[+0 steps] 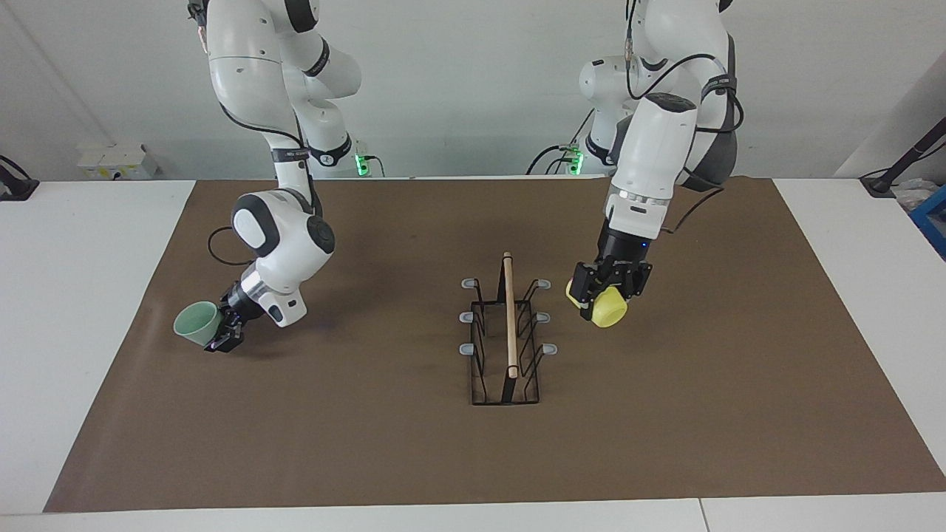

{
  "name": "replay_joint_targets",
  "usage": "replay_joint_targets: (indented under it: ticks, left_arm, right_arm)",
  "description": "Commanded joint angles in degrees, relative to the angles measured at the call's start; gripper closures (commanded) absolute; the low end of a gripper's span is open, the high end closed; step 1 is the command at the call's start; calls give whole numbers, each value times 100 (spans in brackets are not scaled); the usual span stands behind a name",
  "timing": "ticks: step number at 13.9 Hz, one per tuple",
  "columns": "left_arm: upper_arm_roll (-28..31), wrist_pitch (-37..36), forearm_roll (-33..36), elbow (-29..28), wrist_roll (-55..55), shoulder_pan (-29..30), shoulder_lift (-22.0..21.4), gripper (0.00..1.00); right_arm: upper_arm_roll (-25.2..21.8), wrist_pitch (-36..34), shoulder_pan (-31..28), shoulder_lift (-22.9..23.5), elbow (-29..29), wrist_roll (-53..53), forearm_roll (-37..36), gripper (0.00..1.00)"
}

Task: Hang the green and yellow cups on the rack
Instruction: 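Carry the yellow cup to the rack with the left gripper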

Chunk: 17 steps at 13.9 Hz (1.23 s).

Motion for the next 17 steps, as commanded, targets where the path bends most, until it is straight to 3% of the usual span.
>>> replay_joint_targets:
  ticks: [1, 4, 7, 11, 17]
  left_arm:
    - [-67, 996, 119, -951, 58, 28, -481, 100]
    - [-67, 2113, 258, -1479, 119, 10, -534, 100]
    - [-67, 2765, 321, -1770, 119, 2, -508, 100]
    - [-76, 2863, 365, -1928, 119, -16, -517, 100]
    - [-243, 2872, 374, -2156, 119, -51, -543, 100]
  right_arm:
    - [154, 69, -59, -469, -78, -500, 969, 60]
    - [164, 69, -50, -768, -60, -993, 2438, 60]
    - [216, 130, -67, -927, -43, -1248, 3545, 60]
    - [331, 139, -50, -1199, 72, -1784, 5952, 60]
    - [612, 148, -50, -1779, 133, -2110, 8642, 60]
